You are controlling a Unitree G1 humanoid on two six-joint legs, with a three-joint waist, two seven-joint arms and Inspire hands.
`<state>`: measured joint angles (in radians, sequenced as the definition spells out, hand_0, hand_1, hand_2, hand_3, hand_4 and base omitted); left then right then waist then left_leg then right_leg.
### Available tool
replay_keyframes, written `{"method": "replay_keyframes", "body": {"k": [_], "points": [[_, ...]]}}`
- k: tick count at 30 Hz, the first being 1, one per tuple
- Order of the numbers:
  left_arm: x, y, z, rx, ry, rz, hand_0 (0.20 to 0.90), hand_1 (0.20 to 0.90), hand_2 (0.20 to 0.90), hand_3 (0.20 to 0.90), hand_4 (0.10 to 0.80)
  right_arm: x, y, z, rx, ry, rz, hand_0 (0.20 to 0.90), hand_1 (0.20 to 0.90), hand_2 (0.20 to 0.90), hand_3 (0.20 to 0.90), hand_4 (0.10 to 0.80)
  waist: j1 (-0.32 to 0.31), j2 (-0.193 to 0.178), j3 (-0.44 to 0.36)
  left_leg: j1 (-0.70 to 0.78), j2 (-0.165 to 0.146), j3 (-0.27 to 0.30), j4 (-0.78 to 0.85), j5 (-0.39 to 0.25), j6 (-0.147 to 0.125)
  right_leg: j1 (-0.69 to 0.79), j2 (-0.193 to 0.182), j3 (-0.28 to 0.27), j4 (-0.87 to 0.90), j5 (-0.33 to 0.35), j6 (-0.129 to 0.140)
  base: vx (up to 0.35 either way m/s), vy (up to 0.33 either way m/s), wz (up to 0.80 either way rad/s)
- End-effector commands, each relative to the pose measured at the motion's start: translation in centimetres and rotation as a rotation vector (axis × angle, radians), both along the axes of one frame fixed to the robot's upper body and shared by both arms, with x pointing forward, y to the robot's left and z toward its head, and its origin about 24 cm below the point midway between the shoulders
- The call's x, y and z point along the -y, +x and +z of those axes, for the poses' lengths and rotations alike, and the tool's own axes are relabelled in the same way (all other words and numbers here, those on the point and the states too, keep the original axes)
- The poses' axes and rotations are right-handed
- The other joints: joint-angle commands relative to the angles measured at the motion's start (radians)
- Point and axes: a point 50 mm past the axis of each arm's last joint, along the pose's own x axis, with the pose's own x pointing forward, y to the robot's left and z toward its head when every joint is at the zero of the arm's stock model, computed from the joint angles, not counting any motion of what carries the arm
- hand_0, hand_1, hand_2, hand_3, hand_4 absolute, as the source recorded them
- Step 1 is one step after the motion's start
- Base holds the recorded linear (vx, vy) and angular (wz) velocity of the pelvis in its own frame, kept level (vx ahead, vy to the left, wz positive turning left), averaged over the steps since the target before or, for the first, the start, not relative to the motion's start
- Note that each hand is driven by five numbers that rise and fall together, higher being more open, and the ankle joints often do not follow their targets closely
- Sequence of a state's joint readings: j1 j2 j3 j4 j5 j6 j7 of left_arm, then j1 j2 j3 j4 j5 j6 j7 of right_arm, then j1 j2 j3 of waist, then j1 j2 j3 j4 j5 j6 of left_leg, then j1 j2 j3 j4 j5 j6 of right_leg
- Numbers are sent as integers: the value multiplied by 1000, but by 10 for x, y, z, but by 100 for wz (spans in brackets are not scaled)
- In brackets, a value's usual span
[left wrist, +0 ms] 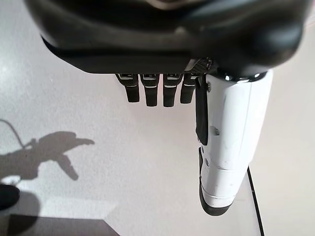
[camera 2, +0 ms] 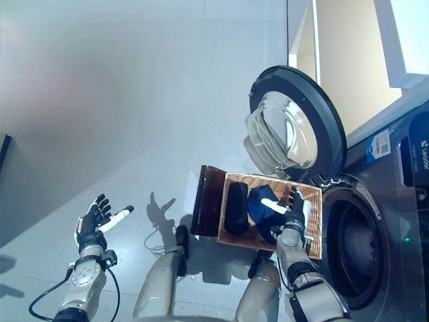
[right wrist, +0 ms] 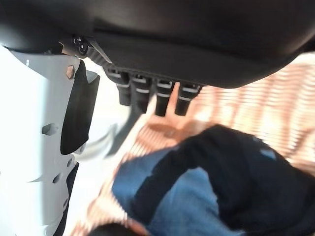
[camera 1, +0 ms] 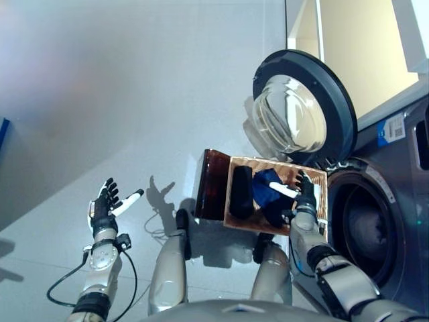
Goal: Pick up the clothes and place them into the washing machine
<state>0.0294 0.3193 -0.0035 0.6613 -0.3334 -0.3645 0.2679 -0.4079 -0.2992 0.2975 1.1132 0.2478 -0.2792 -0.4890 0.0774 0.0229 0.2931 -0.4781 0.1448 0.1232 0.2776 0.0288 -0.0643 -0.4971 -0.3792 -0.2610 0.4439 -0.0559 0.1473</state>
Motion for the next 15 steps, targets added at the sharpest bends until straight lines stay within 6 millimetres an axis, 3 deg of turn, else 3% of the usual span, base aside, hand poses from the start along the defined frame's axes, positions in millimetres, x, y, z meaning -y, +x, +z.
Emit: {"method": "replay_keyframes", "body": {"k": [1, 5, 15], "points": [[-21, 6, 26, 134, 118, 45, 900, 900, 900, 900, 800, 6, 8, 13, 36, -174, 38, 900, 900, 900, 900, 800, 10, -19, -21, -47, 32, -33, 44, -8, -61, 29, -64, 58, -180, 216, 37, 0, 0, 0], [-22, 4, 26, 129, 122, 45, 900, 900, 900, 900, 800, -1, 9, 10, -8, -264, 94, 900, 900, 900, 900, 800, 15, -12, -24, -61, 35, -36, 58, -10, -61, 16, -66, 59, -170, 213, 36, 0, 0, 0], [-21, 5, 29, 142, 130, 36, 900, 900, 900, 900, 800, 3, 10, 9, -77, -419, 106, 900, 900, 900, 900, 800, 26, 2, -25, -100, 35, -39, 105, -25, -62, -21, -70, 72, -125, 200, 32, -3, 3, 1]]}}
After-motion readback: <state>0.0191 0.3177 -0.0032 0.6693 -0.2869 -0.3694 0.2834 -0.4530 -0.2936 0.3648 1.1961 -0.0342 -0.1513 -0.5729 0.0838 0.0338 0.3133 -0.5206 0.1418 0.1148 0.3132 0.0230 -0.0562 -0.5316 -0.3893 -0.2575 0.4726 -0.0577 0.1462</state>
